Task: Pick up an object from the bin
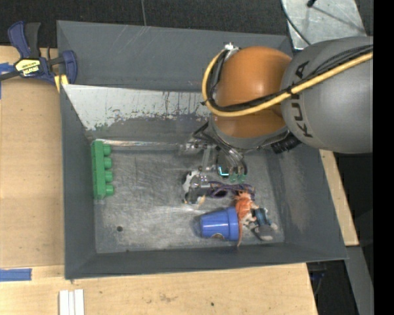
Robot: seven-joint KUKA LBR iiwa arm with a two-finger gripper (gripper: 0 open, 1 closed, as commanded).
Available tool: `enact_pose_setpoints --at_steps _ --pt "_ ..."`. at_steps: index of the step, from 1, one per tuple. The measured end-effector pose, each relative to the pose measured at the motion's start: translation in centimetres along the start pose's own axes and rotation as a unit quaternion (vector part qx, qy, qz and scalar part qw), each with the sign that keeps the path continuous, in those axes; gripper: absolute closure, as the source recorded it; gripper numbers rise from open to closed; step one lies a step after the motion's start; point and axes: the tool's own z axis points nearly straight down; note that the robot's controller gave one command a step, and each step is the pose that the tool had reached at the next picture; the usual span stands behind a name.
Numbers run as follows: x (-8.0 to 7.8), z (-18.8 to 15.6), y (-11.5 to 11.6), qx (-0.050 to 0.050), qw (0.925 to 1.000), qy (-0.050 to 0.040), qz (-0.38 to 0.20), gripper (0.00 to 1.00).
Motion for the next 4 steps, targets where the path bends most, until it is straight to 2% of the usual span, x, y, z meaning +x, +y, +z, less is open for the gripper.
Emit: enact_pose_setpoints --at_steps 1,2,3,4 --pt "-0.2 -0.4 0.0 -0.001 1.0000 -0.0039 0.001 0.00" --pt "-1.5 5.5 -5.7 -0.001 0.9993 -0.0063 0.037 0.00" --pt "-3.3 6.0 -8.1 0.000 0.9997 -0.0011 -0.023 0.00" --pt "-3.5 6.6 -12.7 0.000 0.9992 -0.0040 -0.039 0.00"
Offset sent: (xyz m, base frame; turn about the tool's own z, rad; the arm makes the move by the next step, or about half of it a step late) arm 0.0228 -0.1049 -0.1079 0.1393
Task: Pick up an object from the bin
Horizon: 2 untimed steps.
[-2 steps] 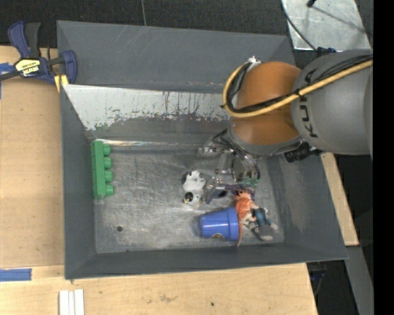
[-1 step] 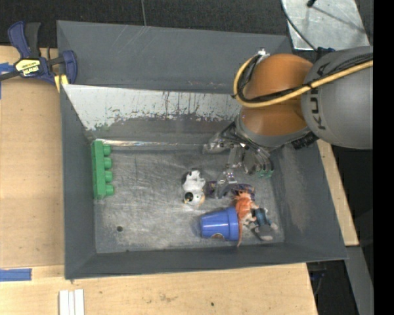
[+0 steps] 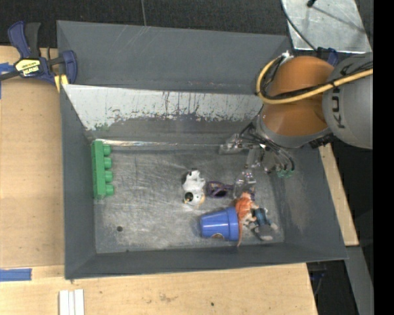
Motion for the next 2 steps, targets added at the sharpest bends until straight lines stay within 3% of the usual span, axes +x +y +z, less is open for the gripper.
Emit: enact_pose_setpoints --at_steps 1,2 --pt "-0.8 3.9 -0.9 0.000 1.0000 -0.0030 0.001 0.00" --pt "-1.0 3.4 0.5 0.002 0.9999 -0.0108 -0.002 1.00"
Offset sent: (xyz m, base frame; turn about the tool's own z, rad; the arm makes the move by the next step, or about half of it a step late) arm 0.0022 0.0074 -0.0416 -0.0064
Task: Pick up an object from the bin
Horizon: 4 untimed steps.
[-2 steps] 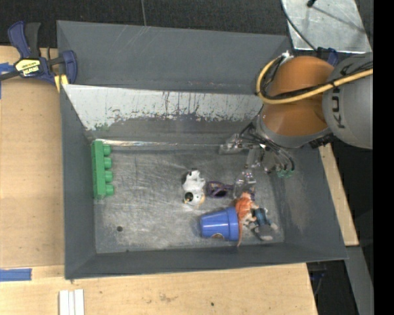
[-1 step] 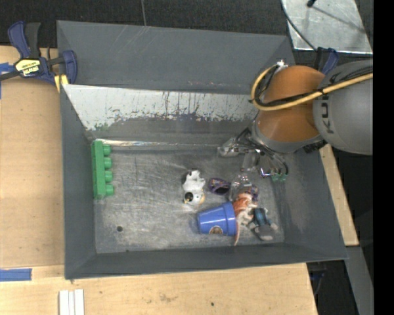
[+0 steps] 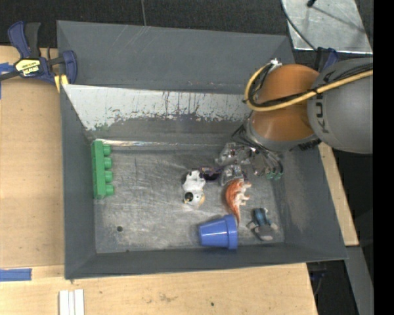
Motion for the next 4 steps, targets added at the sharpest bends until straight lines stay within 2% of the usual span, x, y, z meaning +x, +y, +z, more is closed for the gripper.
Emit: enact_pose_setpoints --at_steps 2,3,4 --pt "0.0 -0.1 0.0 0.000 1.0000 0.0019 0.000 1.00" --pt "0.3 -0.8 0.0 -0.001 0.9999 0.0104 0.000 1.00" --pt "0.5 -2.9 0.1 -0.002 0.9999 0.0149 0.000 1.00"
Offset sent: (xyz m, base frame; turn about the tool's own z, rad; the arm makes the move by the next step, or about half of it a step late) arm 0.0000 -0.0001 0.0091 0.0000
